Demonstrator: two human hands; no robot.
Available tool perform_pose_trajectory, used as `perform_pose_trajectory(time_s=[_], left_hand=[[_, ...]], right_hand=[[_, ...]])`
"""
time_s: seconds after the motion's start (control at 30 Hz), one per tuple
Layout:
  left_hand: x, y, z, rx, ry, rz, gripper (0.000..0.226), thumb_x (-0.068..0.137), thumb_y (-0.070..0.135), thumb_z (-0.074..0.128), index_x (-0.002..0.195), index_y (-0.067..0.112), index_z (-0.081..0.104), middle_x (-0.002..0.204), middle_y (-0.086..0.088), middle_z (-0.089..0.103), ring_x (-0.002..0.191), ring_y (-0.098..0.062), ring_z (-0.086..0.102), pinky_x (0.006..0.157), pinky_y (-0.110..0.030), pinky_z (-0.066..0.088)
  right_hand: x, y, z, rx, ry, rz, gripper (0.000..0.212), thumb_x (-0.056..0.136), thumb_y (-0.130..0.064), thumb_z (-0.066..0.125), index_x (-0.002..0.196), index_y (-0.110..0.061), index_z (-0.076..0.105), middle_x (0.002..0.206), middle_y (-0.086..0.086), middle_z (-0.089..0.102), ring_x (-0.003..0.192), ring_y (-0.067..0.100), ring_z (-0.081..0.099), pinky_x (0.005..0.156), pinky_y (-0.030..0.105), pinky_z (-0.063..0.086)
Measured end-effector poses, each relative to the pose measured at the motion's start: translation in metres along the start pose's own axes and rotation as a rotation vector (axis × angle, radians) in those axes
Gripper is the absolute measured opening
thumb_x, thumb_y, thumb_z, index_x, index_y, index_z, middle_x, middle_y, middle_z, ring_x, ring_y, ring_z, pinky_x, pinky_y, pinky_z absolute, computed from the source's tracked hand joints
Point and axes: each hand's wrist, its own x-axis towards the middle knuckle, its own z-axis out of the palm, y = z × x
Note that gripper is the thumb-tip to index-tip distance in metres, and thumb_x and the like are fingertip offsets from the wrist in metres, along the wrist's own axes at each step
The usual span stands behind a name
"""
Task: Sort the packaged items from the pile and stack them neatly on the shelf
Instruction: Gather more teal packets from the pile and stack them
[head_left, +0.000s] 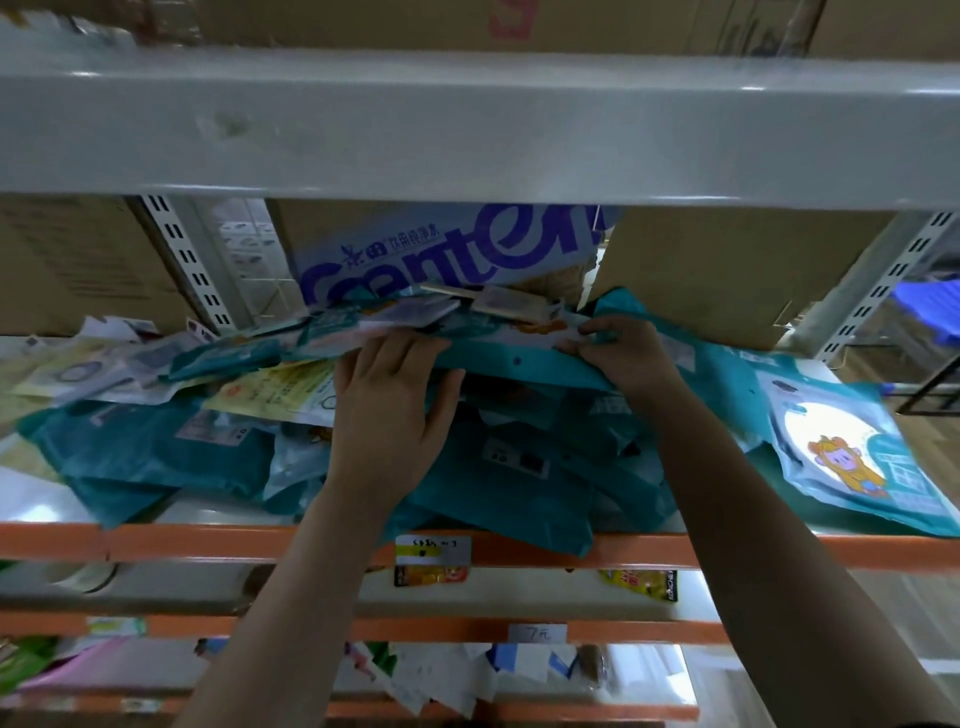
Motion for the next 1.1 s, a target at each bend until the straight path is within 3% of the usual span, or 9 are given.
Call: perform_pose_trajectory(time_s=[0.13,0.23,0.33,0.4,0.5,0.73,0.83,0.97,1.1], left_hand=[[0.000,0.004,0.001,-0.021,0.008,0.008,0.042,0.097,0.041,0.042,0.116,0.012,0.065,0.115,-0.009,0.065,0.108,-0.032,0.059,0.090,-0.044,0.039],[-0.001,0.006,0.004,-0.040,0.016,0.010,0.041,0.097,0.041,0.042,0.116,0.012,0.065,0.115,-0.008,0.065,0.108,-0.031,0.059,0.090,-0.042,0.037],[-0.002,0.009,0.007,-0.049,0.036,0.027,0.040,0.097,0.039,0.043,0.116,0.012,0.065,0.113,-0.009,0.066,0.107,-0.032,0.059,0.088,-0.040,0.036],[-0.002,0.012,0.010,-0.065,0.045,0.029,0.040,0.098,0.039,0.042,0.114,0.011,0.065,0.112,-0.010,0.066,0.105,-0.033,0.060,0.087,-0.042,0.039],[-0.002,0.015,0.015,-0.103,0.030,0.031,0.042,0.099,0.039,0.040,0.115,0.010,0.065,0.111,-0.012,0.065,0.103,-0.035,0.060,0.086,-0.045,0.043],[0.002,0.033,0.028,-0.129,0.005,0.091,0.040,0.098,0.037,0.042,0.116,0.008,0.064,0.114,-0.013,0.066,0.102,-0.034,0.060,0.089,-0.043,0.046],[0.008,0.033,0.040,-0.074,-0.039,0.114,0.040,0.097,0.036,0.046,0.114,0.006,0.067,0.113,-0.014,0.067,0.101,-0.036,0.063,0.088,-0.046,0.049],[0.014,0.024,0.059,-0.008,-0.140,0.120,0.021,0.088,0.024,0.071,0.098,0.006,0.073,0.098,-0.012,0.070,0.090,-0.037,0.065,0.082,-0.048,0.052],[0.015,0.020,0.065,-0.002,-0.107,0.093,0.009,0.088,0.015,0.069,0.080,0.011,0.069,0.082,-0.006,0.067,0.078,-0.032,0.063,0.073,-0.041,0.047]], right_hand=[[-0.009,0.009,-0.018,0.144,0.020,0.043,0.036,0.072,-0.029,0.085,0.103,-0.020,0.070,0.119,0.005,0.063,0.098,0.019,0.065,0.081,0.031,0.055],[-0.021,0.020,-0.035,0.209,-0.043,0.081,0.055,0.052,-0.042,0.091,0.101,-0.025,0.073,0.128,0.010,0.061,0.105,0.024,0.066,0.095,0.040,0.053],[-0.035,0.029,-0.050,0.281,-0.110,0.101,0.065,0.047,-0.037,0.088,0.107,-0.019,0.071,0.117,0.015,0.066,0.099,0.027,0.069,0.092,0.041,0.054],[-0.043,0.034,-0.058,0.390,-0.140,0.141,0.064,0.054,-0.022,0.085,0.114,-0.011,0.065,0.107,0.018,0.068,0.084,0.024,0.072,0.075,0.034,0.058],[-0.058,0.041,-0.066,0.546,-0.103,0.186,0.040,0.079,0.003,0.068,0.116,-0.005,0.056,0.099,0.019,0.064,0.063,0.017,0.070,0.054,0.024,0.056],[-0.082,0.065,-0.090,0.657,-0.013,0.222,0.044,0.089,0.004,0.055,0.132,-0.004,0.051,0.117,0.021,0.066,0.095,0.032,0.069,0.069,0.037,0.061],[-0.094,0.073,-0.101,0.642,0.023,0.247,0.032,0.093,0.002,0.049,0.122,-0.006,0.059,0.108,0.019,0.069,0.089,0.029,0.071,0.063,0.034,0.061],[-0.101,0.088,-0.107,0.578,0.150,0.278,0.029,0.095,-0.007,0.053,0.124,-0.009,0.060,0.102,0.014,0.071,0.083,0.026,0.072,0.058,0.031,0.058],[-0.103,0.098,-0.108,0.607,0.206,0.293,0.025,0.096,-0.008,0.053,0.119,-0.011,0.061,0.093,0.009,0.073,0.075,0.021,0.073,0.055,0.030,0.058]])
